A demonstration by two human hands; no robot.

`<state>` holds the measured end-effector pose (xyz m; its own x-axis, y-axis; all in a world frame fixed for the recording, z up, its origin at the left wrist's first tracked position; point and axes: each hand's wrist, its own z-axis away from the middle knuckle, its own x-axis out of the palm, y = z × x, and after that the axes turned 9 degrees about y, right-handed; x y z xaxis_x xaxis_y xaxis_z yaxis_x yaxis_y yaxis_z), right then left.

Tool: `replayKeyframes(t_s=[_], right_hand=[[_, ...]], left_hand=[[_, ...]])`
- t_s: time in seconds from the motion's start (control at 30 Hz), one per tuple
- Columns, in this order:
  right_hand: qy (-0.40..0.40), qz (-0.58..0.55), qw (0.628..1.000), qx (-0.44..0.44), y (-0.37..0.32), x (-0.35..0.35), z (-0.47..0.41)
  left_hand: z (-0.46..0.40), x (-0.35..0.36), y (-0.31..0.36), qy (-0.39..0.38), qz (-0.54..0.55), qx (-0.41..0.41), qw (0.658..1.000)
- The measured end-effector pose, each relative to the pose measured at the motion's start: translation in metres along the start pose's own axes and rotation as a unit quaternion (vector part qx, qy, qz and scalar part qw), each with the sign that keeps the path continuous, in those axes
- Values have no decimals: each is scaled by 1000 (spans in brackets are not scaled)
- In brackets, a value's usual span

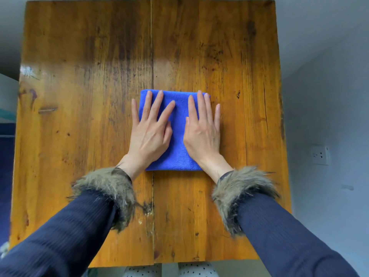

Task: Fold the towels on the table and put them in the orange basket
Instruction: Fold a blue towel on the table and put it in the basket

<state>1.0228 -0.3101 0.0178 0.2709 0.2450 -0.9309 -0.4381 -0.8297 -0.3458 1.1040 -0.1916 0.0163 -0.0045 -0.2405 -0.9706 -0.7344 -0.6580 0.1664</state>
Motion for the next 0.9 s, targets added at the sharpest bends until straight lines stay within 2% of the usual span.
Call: replayKeyframes(t_s=[0.1, 0.3, 0.43, 0.6, 0.7, 0.9], right_hand=[[-24, 5, 1000, -5, 9, 11, 5], [-15, -40, 999, -4, 17, 17, 4], [-38, -16, 999, -3, 15, 10, 5], [-1, -27, 1000, 1, 6, -8, 32], [-34, -2, 999, -16, 11, -5, 58], [-85, 18, 996, 11, 11, 1, 63]], left_hand=[[-2, 5, -4, -11, 9, 2, 1000], [2, 15, -8, -15, 7, 9, 1000], [2, 10, -7, -36, -4, 9, 999], [34, -4, -1, -23, 19, 15, 999], [57, -3, -2, -44, 14, 12, 999], [57, -6, -3, -92, 38, 6, 995]])
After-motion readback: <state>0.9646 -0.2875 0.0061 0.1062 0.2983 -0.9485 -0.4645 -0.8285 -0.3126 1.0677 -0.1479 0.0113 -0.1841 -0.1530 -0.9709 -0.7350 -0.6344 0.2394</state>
